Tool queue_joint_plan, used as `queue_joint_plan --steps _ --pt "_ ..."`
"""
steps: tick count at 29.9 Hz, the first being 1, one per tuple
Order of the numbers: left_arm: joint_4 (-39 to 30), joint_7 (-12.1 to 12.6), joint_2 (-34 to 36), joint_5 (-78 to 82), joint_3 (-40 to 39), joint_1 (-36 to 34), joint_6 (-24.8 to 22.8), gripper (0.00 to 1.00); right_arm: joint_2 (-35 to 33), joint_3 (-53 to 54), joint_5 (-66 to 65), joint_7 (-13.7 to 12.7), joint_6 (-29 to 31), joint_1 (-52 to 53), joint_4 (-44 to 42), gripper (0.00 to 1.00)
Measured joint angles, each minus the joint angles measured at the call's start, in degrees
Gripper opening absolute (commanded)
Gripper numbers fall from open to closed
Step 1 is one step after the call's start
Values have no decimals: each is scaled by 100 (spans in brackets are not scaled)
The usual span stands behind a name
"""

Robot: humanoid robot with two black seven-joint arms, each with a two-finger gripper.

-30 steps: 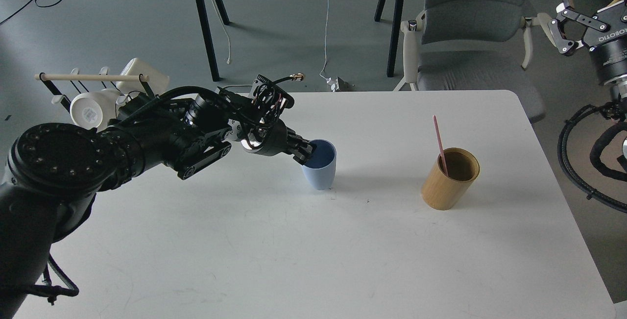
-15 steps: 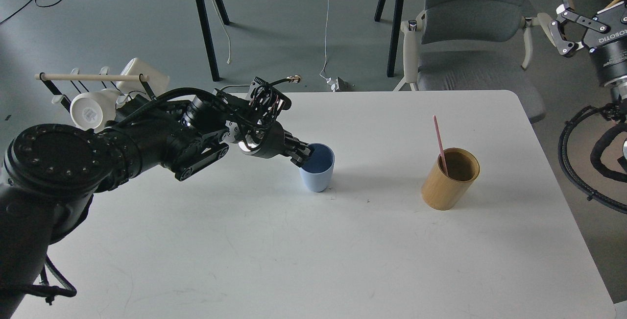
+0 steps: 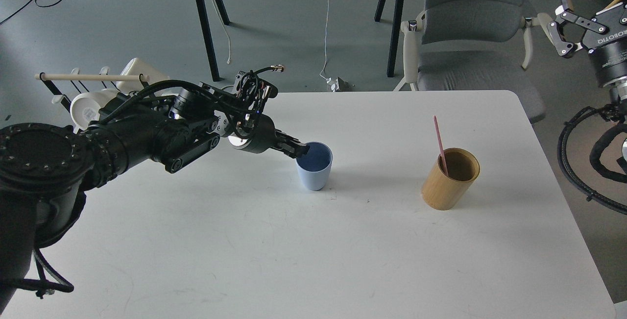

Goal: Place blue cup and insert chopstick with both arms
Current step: 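Set the light-blue cup down and open the left gripper, then withdraw the left gripper and move the right gripper toward the pink stick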

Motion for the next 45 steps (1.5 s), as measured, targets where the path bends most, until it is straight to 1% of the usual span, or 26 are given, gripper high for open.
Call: queue_joint_plan --steps 3,8,10,13,17,20,23,25,27,31,33,37,41,45 --pt "-19 0 115 -12 -260 7 -168 75 -5 -21 -30 0 0 33 7 96" --pt "-103 0 440 -173 -863 66 -339 82 -230 -71 -272 0 0 107 30 96" --pt "-183 0 594 -342 -1107 124 -350 83 -343 -79 -620 0 0 175 31 96" --pt "-298 1 857 -669 -1401 161 -352 85 -428 -83 -1590 0 -17 264 34 97" --pt "-739 1 1360 -1432 -1799 212 -353 86 -482 -86 -3157 0 -528 285 151 97" --pt "-1258 1 1783 -2159 -2188 329 -353 87 -540 -85 -4313 0 -1048 288 335 97" --pt "-1728 1 2108 -2837 -2710 519 -353 87 -549 -85 -5734 0 -1661 287 433 97" --pt "-1945 1 2214 -3225 -3168 692 -353 87 -534 -109 -6677 0 -2037 275 495 97" --pt "-2073 1 2248 -3566 -3677 874 -353 88 -526 -244 -7360 0 -2292 272 659 98" --pt "-2366 1 2263 -4118 -4654 1266 -352 90 -582 -851 -8307 1 -2738 282 1060 98" --pt "-2613 1 2274 -4217 -4946 1392 -352 91 -628 -1172 -8757 1 -2951 293 1125 98" --pt "-2803 1 2279 -4257 -5123 1513 -352 91 -674 -1653 -9635 1 -3272 301 1143 98" --pt "-2821 1 2274 -4261 -5137 1603 -352 92 -637 -1946 -10178 1 -3525 287 1142 98" --pt "-2821 1 2274 -4261 -5151 1694 -352 92 -609 -2086 -10583 1 -3652 248 1135 98"
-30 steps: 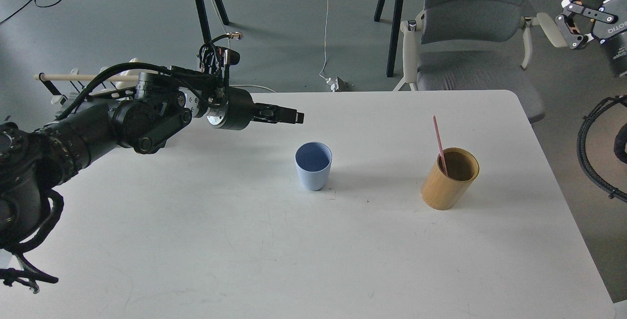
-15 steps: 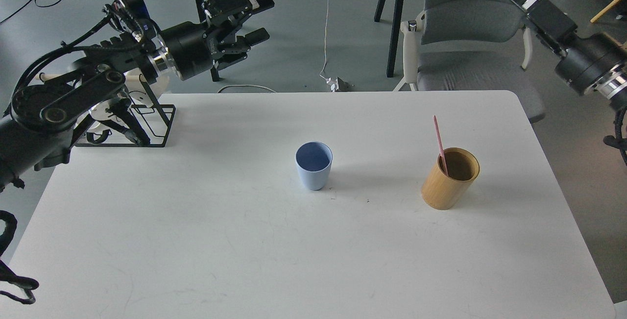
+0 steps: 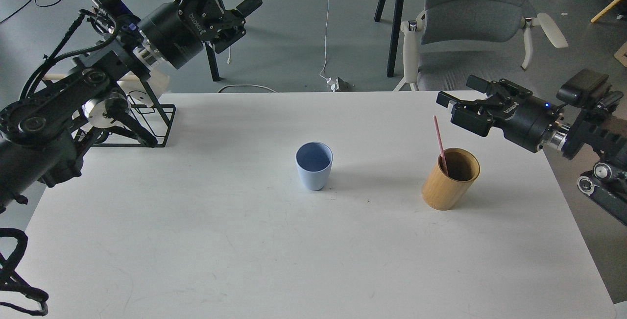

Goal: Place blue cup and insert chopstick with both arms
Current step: 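Withdraw the left gripper and move the right gripper toward the pink stick, then grasp the pink stick in the tan cup with the right gripper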

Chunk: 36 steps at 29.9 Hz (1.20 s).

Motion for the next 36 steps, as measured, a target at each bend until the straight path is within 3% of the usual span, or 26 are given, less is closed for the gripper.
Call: queue_joint_plan --steps 7,12,14,20,36 --pt "1 -1 -6 16 -13 156 0 92 202 -315 -450 -1 -88 -13 -128 97" --pt "3 -1 -25 18 -19 237 0 93 474 -566 -525 -1 -142 -20 -384 90" --pt "3 -1 -26 18 -19 283 0 93 582 -622 -559 -1 -174 -20 -505 83" --pt "4 -1 -19 18 -22 348 0 93 789 -692 -619 -1 -211 -21 -776 39" --pt "33 -1 -40 1 -25 392 0 93 774 -766 -623 -1 -421 -121 -809 15"
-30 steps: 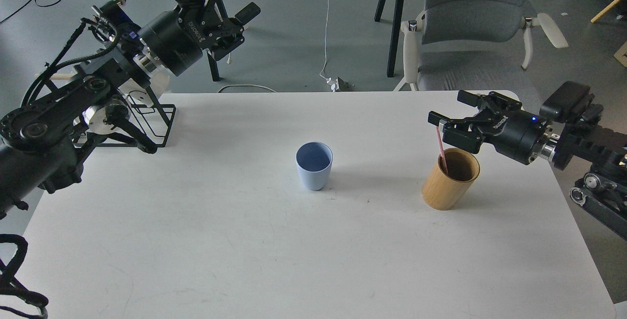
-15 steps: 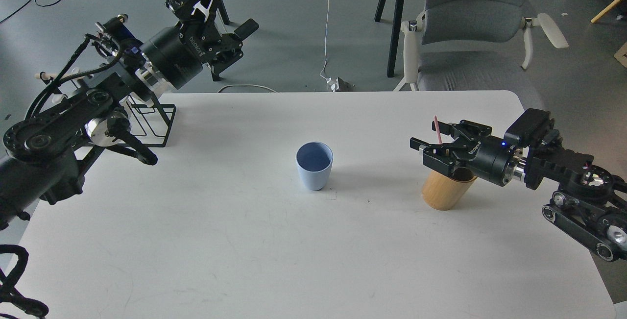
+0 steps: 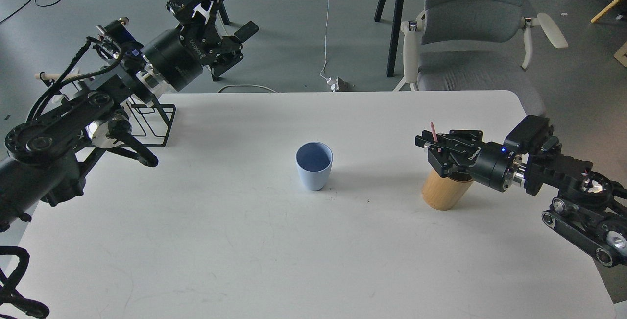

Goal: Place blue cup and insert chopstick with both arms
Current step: 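Grasp the pink stick in the tan cup with the right gripper, then pull the pink stick up and carry it over the light-blue cup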

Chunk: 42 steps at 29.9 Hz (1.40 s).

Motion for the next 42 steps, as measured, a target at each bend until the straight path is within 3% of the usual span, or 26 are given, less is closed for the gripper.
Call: queue_joint_plan --steps 11,25,36,42 --pt "13 0 -3 -18 -6 46 0 93 -83 8 1 0 -494 -5 5 1" --pt "17 0 -6 -27 -22 66 0 93 -488 209 81 1 -774 25 87 0" --pt "593 0 -62 -28 -12 263 0 94 -1563 1194 1070 0 -747 60 1658 0" --pt "912 0 -154 -25 1 494 -1 94 -1306 1550 1301 0 -750 197 1936 0"
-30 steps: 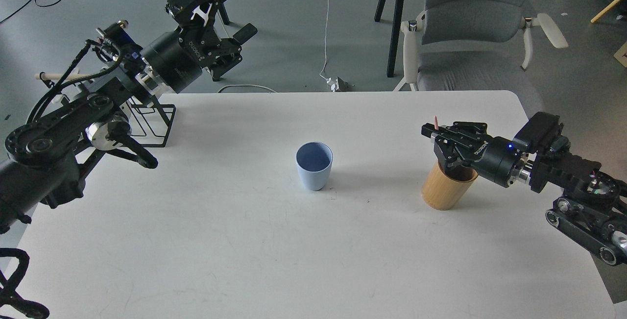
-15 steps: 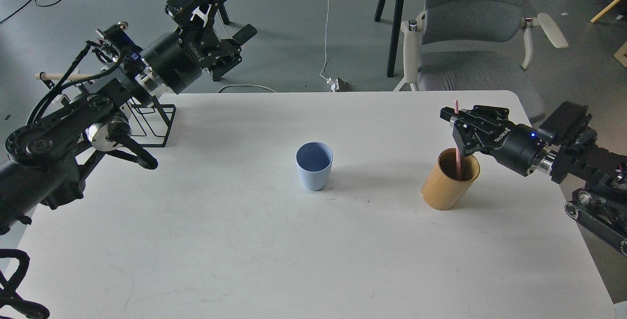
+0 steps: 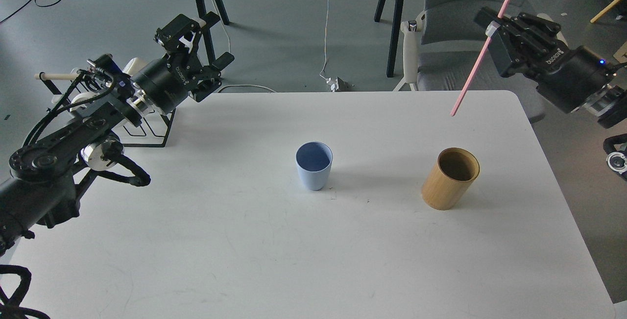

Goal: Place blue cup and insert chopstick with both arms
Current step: 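Pull the pink stick up and carry it over the light-blue cup, then lower the pink stick into the light-blue cup with the right gripper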

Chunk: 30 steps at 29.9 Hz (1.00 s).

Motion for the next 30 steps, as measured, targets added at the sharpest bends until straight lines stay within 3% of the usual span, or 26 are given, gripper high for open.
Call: queue_joint_plan --steps 5,14,30 --pt "184 0 -83 6 9 100 0 94 1048 -464 -420 0 -1 365 -170 0" --pt "231 0 -132 7 33 167 0 94 2618 -1387 -1126 0 -392 745 -1292 0" --pt "230 0 -209 7 -4 265 0 94 3590 -1466 -1319 0 -778 818 -2187 0"
